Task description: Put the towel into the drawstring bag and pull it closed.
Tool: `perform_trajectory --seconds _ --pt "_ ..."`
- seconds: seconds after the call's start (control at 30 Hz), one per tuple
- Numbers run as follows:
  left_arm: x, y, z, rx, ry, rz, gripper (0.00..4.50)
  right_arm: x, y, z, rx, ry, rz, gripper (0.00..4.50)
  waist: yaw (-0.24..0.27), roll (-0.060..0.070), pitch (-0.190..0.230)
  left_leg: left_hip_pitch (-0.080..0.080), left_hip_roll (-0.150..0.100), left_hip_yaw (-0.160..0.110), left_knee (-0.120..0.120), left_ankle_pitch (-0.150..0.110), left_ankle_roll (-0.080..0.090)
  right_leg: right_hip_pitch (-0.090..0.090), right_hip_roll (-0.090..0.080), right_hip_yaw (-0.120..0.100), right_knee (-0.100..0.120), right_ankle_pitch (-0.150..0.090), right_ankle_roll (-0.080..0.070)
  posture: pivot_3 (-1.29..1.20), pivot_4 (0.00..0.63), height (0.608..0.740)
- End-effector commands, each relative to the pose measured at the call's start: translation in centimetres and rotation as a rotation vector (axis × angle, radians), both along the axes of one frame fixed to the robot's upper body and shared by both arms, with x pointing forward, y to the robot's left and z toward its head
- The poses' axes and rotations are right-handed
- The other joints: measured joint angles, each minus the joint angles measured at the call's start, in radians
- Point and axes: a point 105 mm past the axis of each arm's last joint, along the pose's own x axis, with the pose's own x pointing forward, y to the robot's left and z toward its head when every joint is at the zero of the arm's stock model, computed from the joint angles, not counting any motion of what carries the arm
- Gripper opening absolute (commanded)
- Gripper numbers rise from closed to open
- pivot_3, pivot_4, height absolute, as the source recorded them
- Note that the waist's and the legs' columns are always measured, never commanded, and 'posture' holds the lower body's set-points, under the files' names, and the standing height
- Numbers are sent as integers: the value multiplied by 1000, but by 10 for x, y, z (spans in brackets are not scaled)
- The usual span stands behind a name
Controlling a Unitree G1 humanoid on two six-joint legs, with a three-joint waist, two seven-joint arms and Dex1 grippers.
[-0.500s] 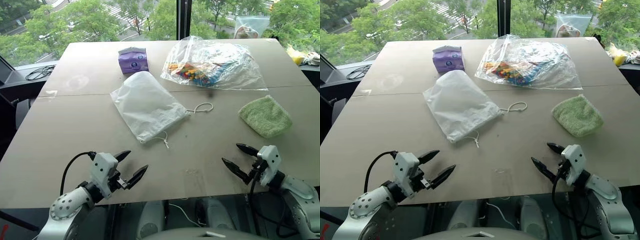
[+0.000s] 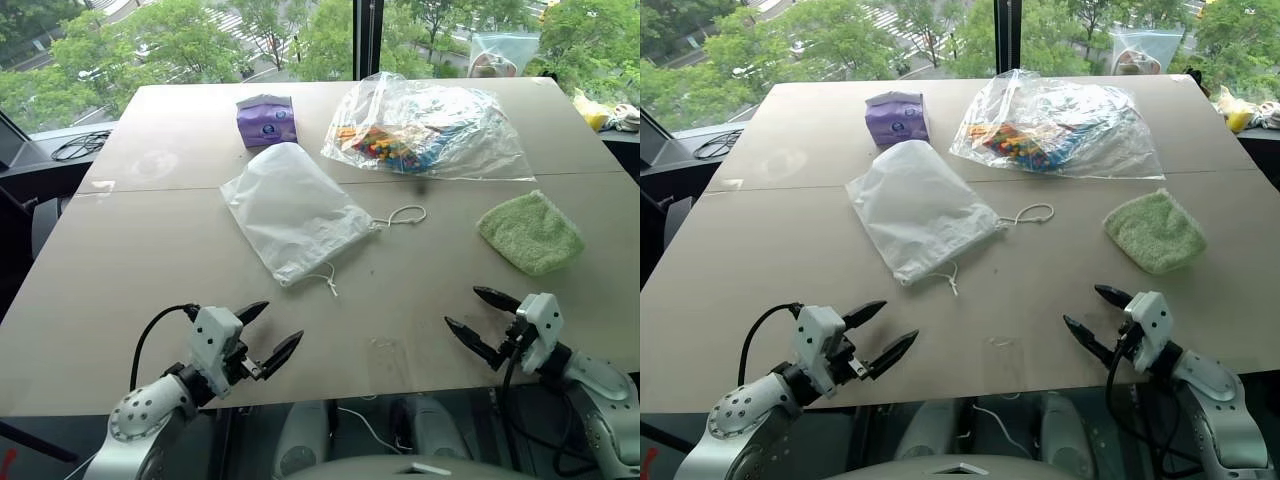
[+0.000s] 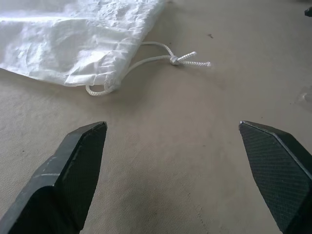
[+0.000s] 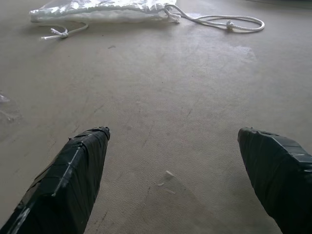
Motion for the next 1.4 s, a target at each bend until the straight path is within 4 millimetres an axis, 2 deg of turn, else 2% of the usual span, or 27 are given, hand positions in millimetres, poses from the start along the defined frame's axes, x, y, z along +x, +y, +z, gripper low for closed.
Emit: perform_trajectory --seconds 0.03,0.23,0.53,0.7,0.87,1.0,1.4 --pt "-2 -7 10 12 -68 -32 4458 0 -2 9 7 -38 -9 4500 0 0 0 0 0 0 0 0 0 0 0 0 0 0 0 0 150 740" --pt "12 -18 21 110 -234 -1 4458 -2 8 12 27 -42 21 4500 2 0 0 0 0 0 3 0 0 0 0 0 2 0 0 0 150 740" --pt "66 -36 20 330 -467 103 4458 -4 32 31 70 -93 105 4500 3 1 0 0 4 0 12 0 0 1 2 0 8 0 0 0 150 740" --pt "89 -41 15 376 -507 122 4458 -1 40 39 88 -110 105 4500 3 1 0 -1 5 0 13 0 0 1 2 0 9 0 0 0 150 740" --pt "99 -54 12 459 -570 108 4458 -1 40 40 81 -112 99 4500 6 1 0 -1 4 1 13 2 4 2 3 0 9 3 3 0 150 740" --pt "100 -62 13 602 -669 90 4458 -1 37 42 74 -114 92 4500 9 1 0 -1 4 1 13 2 4 2 2 0 9 3 3 0 150 740" --pt "109 -45 13 703 -647 254 4458 2 39 42 75 -116 90 4500 7 1 0 0 7 0 13 2 3 2 2 0 10 2 -3 0 150 740"
